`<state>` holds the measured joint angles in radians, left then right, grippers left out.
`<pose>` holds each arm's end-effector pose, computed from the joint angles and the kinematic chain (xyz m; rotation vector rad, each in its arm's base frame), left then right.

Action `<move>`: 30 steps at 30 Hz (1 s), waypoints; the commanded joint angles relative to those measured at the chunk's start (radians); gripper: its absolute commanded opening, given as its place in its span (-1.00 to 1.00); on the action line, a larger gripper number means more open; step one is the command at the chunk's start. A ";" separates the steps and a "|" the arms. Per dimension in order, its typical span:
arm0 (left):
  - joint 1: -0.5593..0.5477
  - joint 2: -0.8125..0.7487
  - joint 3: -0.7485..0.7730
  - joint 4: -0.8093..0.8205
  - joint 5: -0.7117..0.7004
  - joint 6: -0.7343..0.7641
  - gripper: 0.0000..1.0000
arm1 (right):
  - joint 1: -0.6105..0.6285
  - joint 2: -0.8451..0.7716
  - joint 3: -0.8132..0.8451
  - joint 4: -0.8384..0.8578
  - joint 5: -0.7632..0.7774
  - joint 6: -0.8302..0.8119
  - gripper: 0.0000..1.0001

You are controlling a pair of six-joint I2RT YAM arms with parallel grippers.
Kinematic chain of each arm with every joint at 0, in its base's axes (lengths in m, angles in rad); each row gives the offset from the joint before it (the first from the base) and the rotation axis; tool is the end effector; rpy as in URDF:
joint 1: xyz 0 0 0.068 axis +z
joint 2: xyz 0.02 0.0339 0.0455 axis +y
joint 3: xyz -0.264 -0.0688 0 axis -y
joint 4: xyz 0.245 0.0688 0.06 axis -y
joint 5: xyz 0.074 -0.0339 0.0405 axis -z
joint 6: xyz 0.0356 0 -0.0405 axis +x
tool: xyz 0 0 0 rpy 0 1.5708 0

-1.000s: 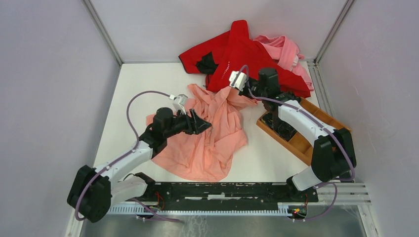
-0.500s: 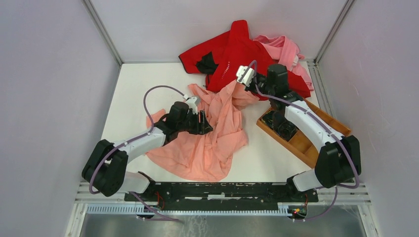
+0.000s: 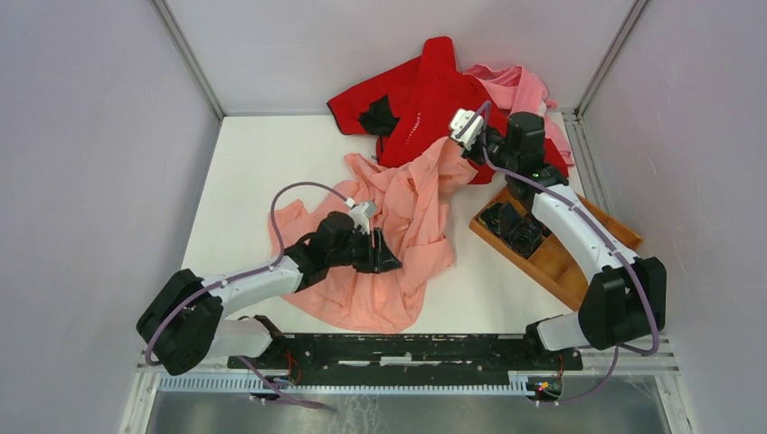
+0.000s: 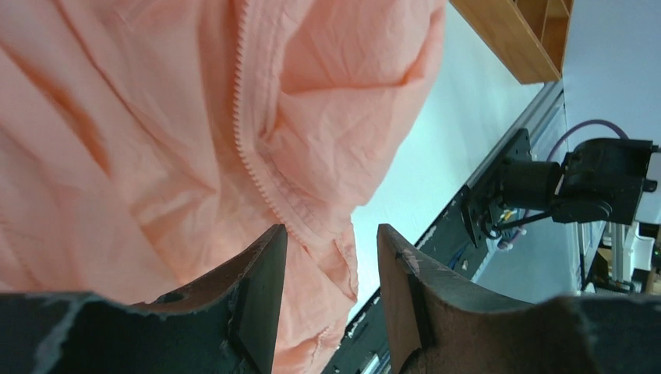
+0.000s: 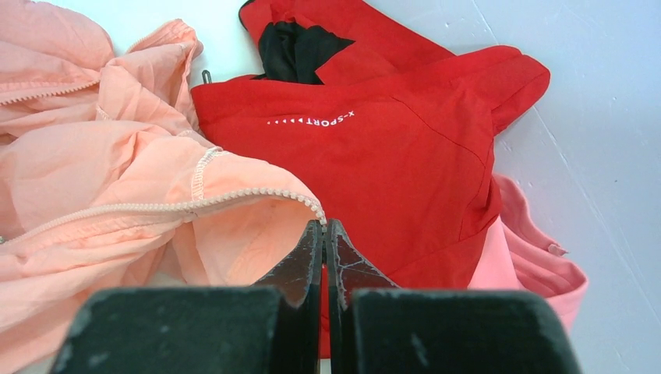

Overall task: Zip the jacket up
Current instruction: Adjust the jacket at the center of the board.

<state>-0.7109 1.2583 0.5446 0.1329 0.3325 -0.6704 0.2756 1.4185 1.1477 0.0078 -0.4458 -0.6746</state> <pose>0.1844 -0.1741 0.1906 0.2594 2.3359 -1.1077 0.3177 0.1058 0.3391 -1.0908 1.4436 0.1253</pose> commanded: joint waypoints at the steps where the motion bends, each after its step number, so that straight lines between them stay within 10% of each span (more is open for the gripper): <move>1: -0.050 0.020 -0.014 0.049 -0.052 -0.085 0.04 | -0.016 -0.036 0.000 0.057 -0.037 0.043 -1.00; 30: -0.098 0.257 0.014 0.221 0.009 -0.134 -0.22 | -0.031 -0.063 -0.063 0.080 -0.073 0.060 -1.00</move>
<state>-0.8047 1.4837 0.5358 0.2565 0.2928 -0.7536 0.2523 1.3922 1.0859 0.0452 -0.5003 -0.6323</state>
